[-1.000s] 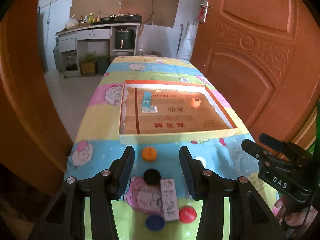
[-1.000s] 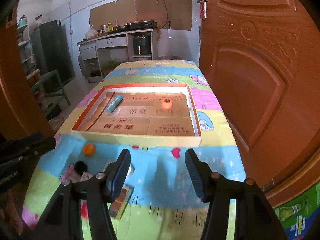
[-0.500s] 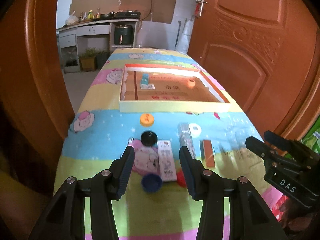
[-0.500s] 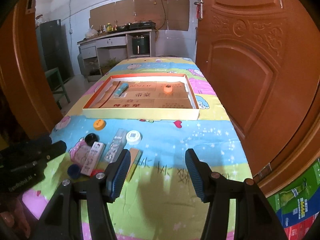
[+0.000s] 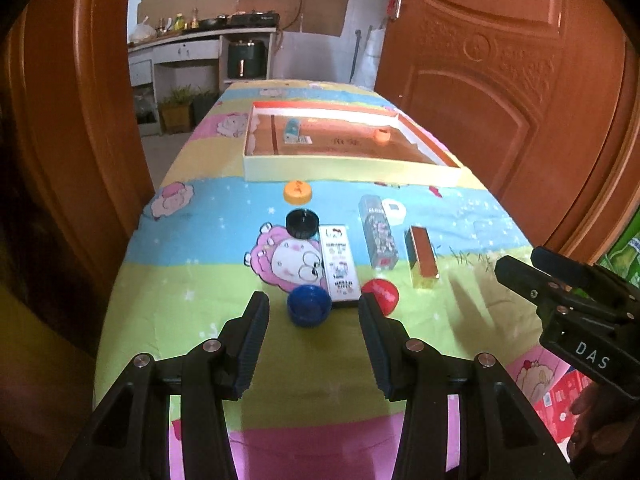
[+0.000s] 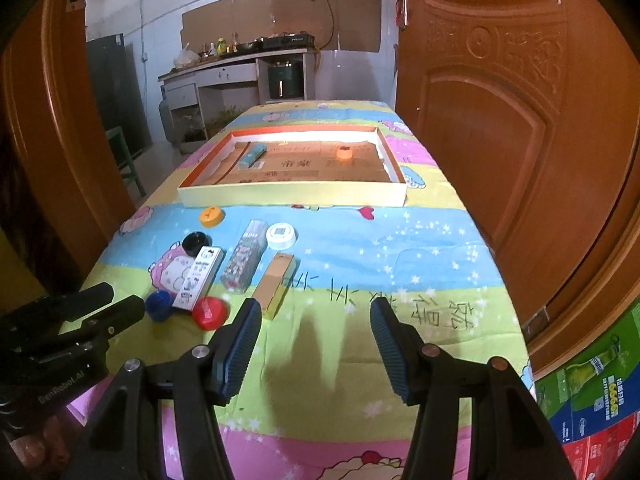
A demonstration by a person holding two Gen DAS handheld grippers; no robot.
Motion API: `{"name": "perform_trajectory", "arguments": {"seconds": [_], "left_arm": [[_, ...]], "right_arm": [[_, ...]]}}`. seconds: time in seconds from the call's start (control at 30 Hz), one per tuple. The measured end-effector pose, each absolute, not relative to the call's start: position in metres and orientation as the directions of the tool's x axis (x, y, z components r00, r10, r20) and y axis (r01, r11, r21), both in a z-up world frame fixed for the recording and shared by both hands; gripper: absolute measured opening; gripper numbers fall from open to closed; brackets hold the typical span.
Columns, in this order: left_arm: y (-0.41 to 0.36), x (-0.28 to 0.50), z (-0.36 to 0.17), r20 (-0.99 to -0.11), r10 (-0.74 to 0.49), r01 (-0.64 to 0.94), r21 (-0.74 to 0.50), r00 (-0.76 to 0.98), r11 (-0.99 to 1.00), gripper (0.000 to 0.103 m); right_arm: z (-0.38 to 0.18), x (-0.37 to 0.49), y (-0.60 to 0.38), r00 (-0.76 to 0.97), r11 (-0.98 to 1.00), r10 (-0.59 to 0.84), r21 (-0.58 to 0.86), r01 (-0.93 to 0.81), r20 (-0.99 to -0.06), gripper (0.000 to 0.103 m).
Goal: Organize rigid objects
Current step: 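Grasp the dark blue bottle cap with the left tool while the right tool grasps the gold box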
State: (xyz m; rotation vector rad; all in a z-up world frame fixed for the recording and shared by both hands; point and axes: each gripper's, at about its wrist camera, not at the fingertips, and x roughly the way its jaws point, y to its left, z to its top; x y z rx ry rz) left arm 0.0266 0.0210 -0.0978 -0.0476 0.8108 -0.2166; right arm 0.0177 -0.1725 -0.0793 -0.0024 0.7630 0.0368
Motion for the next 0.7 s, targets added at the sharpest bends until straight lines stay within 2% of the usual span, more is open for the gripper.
{"name": "perform_trajectory", "arguments": {"seconds": [0.7], "left_arm": [[0.019,0.039,-0.124,-0.756,-0.208,0.165,-0.133,0.621,0.977,0.048]], "right_arm": [[-0.100,0.030,-0.163,0.684,0.998,0.060,0.025,-0.062,-0.727,0.056]]}}
